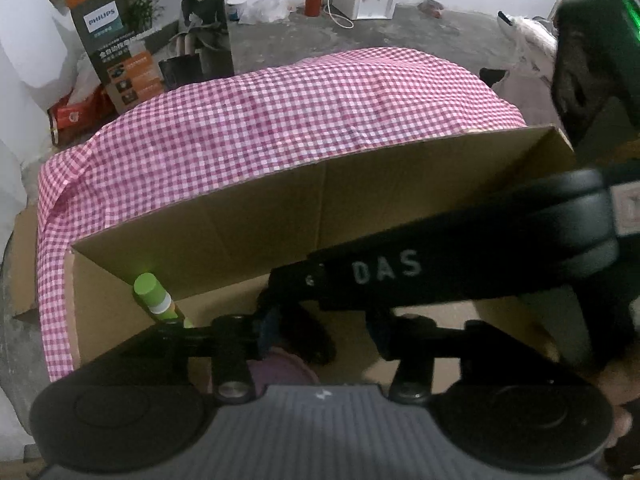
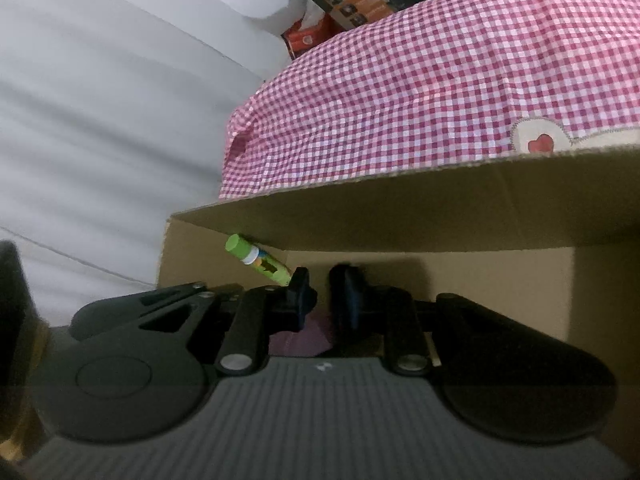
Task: Organize rigid objects
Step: 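Carry the black oval case into the box and open the right gripper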
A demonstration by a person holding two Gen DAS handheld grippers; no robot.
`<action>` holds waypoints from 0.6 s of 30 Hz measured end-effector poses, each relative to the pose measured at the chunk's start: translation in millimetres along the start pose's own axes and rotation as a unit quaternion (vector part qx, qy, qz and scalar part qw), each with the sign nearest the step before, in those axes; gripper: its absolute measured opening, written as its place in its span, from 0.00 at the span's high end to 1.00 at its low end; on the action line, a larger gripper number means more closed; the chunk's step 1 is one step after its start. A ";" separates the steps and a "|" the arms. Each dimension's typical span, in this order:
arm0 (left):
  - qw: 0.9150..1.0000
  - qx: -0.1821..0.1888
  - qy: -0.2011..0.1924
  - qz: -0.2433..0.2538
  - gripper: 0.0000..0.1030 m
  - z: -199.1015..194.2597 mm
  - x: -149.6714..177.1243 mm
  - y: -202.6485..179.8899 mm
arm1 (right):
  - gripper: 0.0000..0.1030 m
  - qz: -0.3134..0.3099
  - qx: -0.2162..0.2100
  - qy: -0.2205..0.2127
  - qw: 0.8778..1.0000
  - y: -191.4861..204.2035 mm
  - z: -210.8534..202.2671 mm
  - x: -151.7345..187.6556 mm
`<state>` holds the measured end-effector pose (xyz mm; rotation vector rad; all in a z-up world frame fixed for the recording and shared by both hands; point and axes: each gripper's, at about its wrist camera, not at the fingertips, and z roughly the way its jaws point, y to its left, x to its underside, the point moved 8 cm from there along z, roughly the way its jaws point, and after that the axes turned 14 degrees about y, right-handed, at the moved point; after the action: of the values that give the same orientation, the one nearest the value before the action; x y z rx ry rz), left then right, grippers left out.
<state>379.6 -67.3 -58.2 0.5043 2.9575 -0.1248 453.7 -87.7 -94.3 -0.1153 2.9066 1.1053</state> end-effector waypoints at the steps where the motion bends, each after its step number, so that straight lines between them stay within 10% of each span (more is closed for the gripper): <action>1: 1.000 0.000 -0.001 0.000 0.46 -1.2 0.4 -0.4 | 0.78 -0.001 0.000 0.000 1.000 -3.2 -2.0 1.9; 18: 0.995 0.003 -0.096 0.032 0.21 -98.9 42.4 -19.7 | 0.48 -0.061 0.022 -0.138 0.988 27.6 -124.5 62.6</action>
<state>321.3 -61.8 34.2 0.5537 2.7516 -0.1644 388.9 -153.6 13.7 -0.1258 2.6373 0.9531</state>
